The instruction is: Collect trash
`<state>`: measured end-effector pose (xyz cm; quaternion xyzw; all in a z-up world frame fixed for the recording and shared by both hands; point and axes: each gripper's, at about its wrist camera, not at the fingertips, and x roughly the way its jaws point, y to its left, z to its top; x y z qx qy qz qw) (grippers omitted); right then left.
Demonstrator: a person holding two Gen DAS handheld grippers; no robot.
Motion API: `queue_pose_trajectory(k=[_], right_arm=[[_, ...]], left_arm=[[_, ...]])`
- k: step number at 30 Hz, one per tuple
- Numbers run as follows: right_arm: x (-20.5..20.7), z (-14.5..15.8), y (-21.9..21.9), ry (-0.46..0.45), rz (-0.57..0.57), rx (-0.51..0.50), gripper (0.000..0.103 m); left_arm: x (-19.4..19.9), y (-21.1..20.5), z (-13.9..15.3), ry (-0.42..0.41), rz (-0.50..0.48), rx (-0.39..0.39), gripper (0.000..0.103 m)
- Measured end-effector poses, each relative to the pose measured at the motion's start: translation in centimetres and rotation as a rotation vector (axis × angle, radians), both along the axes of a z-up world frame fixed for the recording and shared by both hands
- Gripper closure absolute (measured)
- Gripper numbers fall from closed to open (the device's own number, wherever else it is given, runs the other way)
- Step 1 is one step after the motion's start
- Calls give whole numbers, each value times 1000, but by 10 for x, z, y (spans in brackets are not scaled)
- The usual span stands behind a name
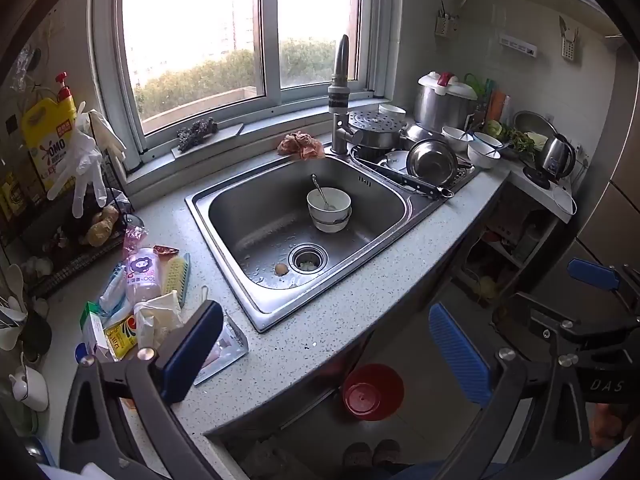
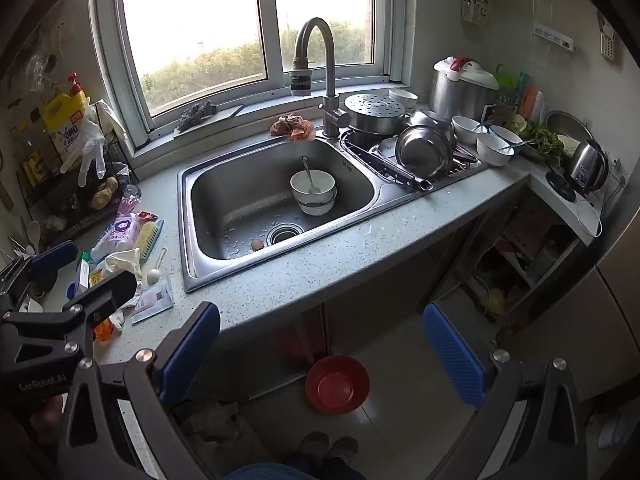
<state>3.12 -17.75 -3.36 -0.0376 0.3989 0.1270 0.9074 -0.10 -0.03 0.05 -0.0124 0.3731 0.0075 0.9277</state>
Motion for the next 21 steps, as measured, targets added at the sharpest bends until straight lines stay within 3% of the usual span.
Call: queue_pose_trajectory(k=[21], right_arm=[[3, -4, 1, 17, 14, -9, 0]], left_arm=[[3, 2, -6, 37, 4, -29, 0]])
